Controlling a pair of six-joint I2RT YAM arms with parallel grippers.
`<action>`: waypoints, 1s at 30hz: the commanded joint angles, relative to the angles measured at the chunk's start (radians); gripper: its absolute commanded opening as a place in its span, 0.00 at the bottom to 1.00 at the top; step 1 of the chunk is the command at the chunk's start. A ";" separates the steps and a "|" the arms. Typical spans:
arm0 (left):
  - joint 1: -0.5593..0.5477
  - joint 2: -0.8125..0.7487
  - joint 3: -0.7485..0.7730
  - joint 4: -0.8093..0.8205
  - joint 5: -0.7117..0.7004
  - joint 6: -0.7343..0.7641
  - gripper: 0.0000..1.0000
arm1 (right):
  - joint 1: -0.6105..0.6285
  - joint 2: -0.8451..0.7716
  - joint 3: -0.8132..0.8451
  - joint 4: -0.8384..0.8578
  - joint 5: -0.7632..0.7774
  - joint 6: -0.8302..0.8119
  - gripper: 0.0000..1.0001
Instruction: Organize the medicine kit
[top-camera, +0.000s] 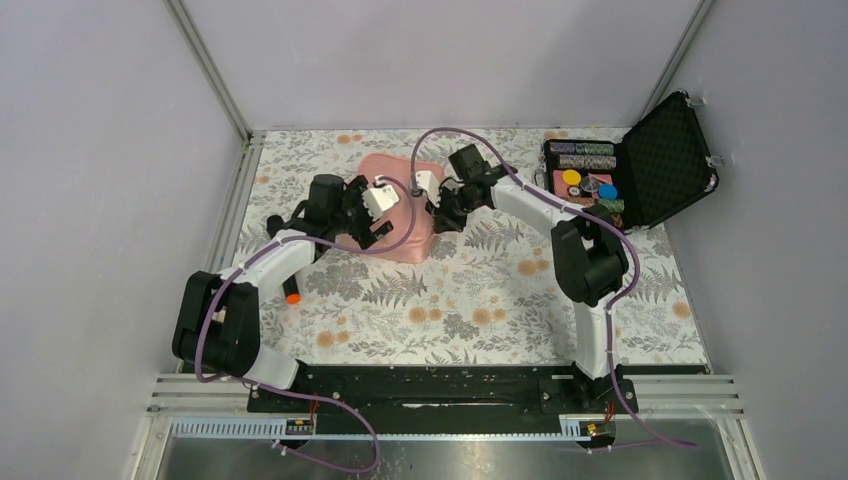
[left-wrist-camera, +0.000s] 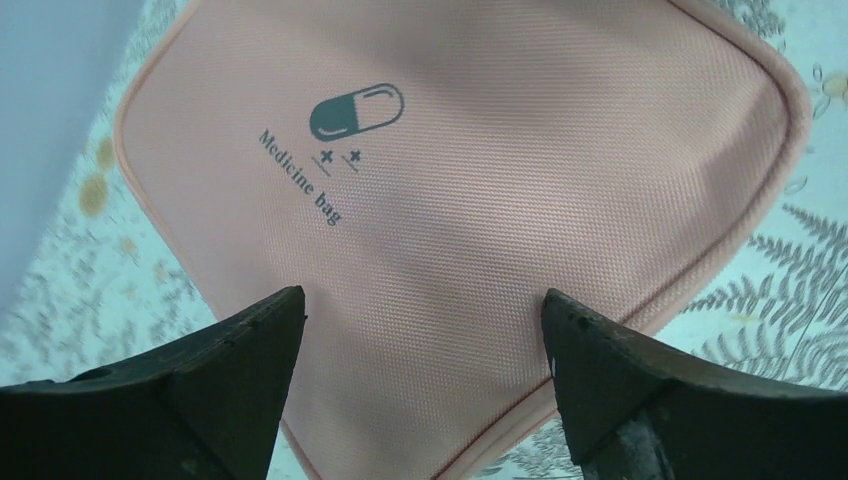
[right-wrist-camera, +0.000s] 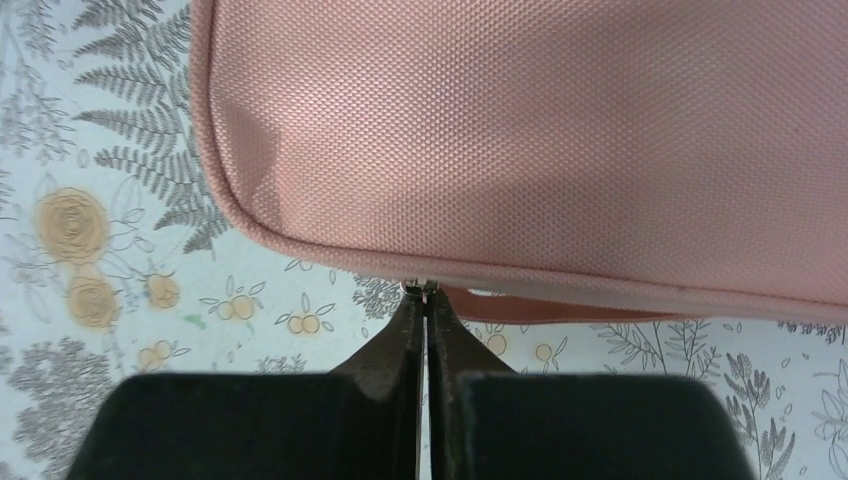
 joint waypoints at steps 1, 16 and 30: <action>0.013 -0.032 0.012 -0.144 0.093 0.335 0.87 | 0.013 -0.074 0.167 -0.165 -0.003 0.037 0.00; 0.012 -0.019 0.094 -0.417 0.351 0.505 0.82 | 0.013 0.174 0.544 -0.685 0.033 0.124 0.00; -0.116 -0.008 -0.119 0.121 0.198 0.329 0.75 | 0.005 0.278 0.689 -0.870 -0.044 0.261 0.00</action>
